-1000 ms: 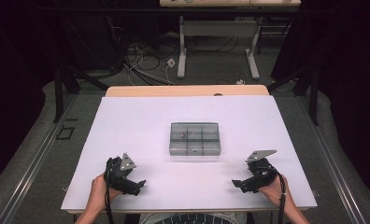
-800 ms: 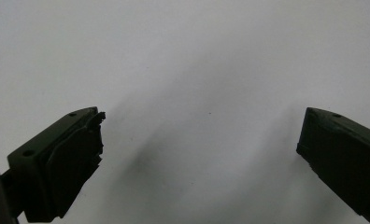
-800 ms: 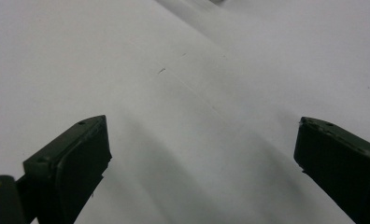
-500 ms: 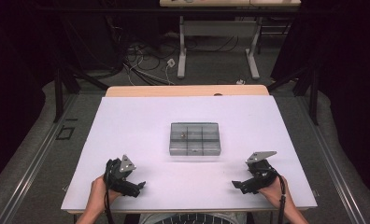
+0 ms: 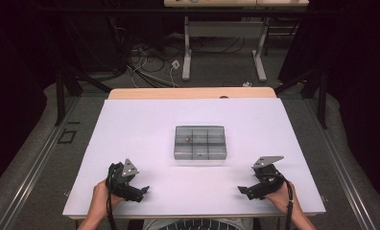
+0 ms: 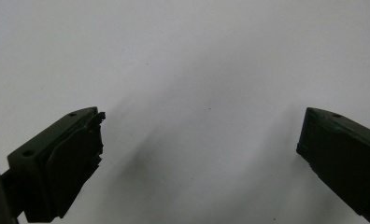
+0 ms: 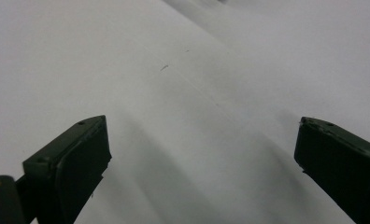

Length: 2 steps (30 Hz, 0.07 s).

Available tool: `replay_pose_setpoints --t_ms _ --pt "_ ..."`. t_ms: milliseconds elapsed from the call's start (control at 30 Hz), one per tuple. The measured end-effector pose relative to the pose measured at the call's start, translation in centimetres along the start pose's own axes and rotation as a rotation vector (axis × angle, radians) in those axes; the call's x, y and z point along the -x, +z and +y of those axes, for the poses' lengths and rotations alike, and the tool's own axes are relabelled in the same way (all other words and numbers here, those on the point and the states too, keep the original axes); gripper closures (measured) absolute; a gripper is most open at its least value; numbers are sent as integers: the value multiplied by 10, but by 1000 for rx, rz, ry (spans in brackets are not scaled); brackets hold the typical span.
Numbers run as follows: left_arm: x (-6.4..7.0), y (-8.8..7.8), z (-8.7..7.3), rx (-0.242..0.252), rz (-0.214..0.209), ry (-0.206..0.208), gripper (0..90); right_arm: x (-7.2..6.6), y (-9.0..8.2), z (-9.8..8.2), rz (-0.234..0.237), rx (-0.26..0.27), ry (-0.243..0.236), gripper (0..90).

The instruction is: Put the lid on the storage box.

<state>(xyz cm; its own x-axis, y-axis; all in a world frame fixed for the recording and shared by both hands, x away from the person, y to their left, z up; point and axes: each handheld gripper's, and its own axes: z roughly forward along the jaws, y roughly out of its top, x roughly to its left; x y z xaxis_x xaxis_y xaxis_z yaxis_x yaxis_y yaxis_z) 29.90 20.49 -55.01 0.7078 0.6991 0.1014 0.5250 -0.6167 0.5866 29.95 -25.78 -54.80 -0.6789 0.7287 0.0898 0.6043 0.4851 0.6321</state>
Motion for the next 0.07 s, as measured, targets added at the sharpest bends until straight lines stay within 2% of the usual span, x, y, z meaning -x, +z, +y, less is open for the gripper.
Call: replay_pose_setpoints --t_ms 67 --pt "0 0 0 3 0 0 0 0 0 0 9 9 8 29"
